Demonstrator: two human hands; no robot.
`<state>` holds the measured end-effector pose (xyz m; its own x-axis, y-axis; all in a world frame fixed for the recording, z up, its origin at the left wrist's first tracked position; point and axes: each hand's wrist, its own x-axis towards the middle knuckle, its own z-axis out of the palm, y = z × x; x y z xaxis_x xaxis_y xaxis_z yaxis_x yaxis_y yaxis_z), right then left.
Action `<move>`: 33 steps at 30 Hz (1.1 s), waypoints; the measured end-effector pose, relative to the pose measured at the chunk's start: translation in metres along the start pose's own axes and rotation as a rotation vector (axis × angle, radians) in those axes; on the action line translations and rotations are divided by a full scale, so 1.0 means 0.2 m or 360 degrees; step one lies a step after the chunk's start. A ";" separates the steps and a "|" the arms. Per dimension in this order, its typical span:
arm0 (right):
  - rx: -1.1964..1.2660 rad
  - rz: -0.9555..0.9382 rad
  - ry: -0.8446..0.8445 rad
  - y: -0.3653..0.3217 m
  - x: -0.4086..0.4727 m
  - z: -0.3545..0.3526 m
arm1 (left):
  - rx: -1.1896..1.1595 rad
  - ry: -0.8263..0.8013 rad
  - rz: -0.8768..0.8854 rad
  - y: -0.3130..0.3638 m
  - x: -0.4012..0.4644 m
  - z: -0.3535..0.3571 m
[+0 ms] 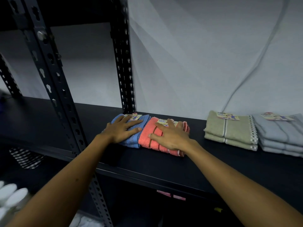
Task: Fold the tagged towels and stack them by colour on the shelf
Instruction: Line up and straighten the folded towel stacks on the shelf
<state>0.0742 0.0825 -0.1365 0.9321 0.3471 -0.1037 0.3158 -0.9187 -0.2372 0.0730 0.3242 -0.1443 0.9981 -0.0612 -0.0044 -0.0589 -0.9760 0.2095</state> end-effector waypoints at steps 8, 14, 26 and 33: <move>0.0372 -0.0336 0.0577 0.30 -0.09 -0.19 | 0.0002 0.0361 0.0217 0.14 -0.01 -0.05; -0.0427 -0.0255 0.0458 0.73 -0.24 -0.23 | 0.0347 0.0098 0.1007 0.59 -0.06 0.05; -0.0749 -0.0142 0.0371 1.01 -0.26 -0.17 | 0.0166 0.0710 0.0931 0.69 -0.01 0.17; -0.0758 -0.0198 0.0450 1.02 -0.27 -0.13 | 0.0272 0.0974 0.1021 0.68 0.03 0.23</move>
<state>0.0929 -0.1289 -0.1544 0.8732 0.4547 0.1754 0.4107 -0.8802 0.2377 0.0698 0.1819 -0.1616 0.6042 -0.5304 0.5946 -0.5605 -0.8133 -0.1560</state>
